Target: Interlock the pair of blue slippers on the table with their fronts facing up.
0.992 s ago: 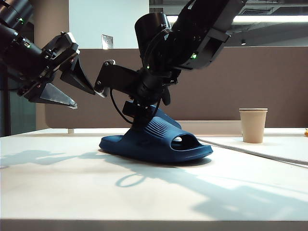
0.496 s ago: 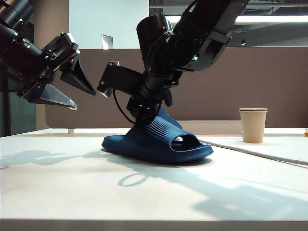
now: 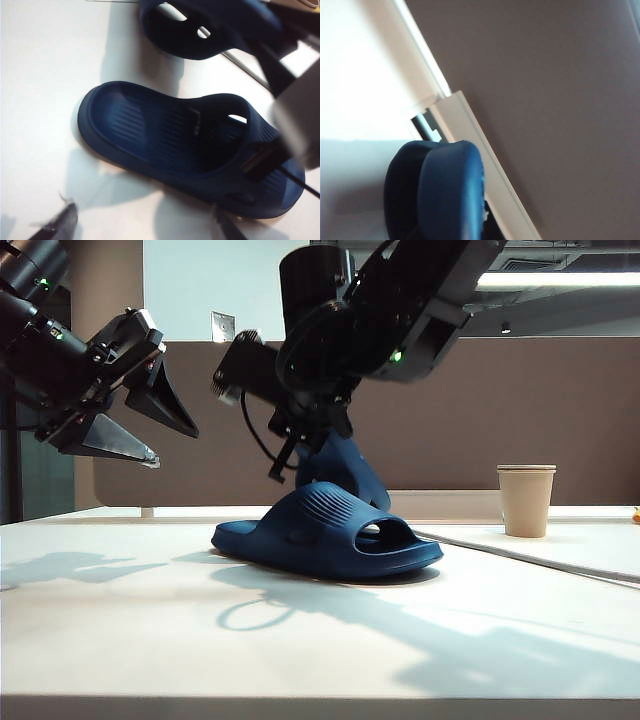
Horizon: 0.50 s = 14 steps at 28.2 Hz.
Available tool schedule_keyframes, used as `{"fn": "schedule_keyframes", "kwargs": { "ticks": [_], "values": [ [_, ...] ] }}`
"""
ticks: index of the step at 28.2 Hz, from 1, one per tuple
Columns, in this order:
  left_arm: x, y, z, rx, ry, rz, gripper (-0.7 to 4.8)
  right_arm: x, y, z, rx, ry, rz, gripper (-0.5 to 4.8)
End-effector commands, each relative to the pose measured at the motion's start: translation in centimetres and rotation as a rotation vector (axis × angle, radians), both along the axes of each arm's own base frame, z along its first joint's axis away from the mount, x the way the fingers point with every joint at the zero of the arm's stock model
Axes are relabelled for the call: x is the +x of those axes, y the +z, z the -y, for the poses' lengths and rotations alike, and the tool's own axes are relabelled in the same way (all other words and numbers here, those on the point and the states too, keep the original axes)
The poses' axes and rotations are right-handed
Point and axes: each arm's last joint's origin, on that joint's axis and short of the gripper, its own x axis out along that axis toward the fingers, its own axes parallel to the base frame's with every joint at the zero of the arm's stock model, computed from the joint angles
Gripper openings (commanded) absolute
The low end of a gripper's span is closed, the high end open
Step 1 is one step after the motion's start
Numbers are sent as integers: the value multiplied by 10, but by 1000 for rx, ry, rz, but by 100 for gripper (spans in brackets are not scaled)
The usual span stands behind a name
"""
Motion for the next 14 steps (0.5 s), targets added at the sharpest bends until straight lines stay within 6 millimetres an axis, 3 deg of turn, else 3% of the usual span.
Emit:
{"fn": "schedule_keyframes", "kwargs": {
  "ticks": [1, 7, 10, 14],
  "values": [
    [1, 4, 0, -5, 3, 25, 341, -7, 34, 5, 204, -55, 60, -1],
    [2, 5, 0, -11, 6, 40, 341, -28, 86, 17, 473, -170, 110, -1],
    [2, 6, 0, -38, 23, 22, 341, -42, 114, 32, 830, -317, 154, -1],
    [2, 6, 0, -78, 41, -11, 341, -59, 129, 40, 1156, -398, 152, -1]
  ]
}}
